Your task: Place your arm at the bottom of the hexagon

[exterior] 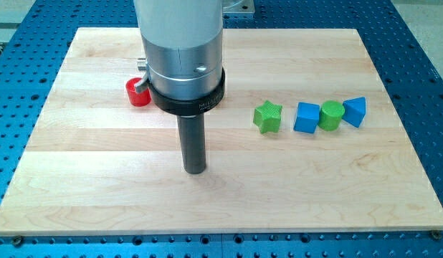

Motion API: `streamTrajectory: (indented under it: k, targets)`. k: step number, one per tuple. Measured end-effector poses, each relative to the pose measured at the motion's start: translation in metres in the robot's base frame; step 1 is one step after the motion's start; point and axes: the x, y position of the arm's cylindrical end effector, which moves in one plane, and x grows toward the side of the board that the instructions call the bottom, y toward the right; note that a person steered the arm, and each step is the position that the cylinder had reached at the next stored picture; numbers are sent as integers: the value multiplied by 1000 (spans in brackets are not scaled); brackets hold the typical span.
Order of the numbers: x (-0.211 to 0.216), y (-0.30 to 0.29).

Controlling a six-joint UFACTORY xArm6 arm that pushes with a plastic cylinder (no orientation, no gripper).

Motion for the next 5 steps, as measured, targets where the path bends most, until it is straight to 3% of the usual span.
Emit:
streamTrajectory:
  k: [5]
  targets:
    - [2, 2]
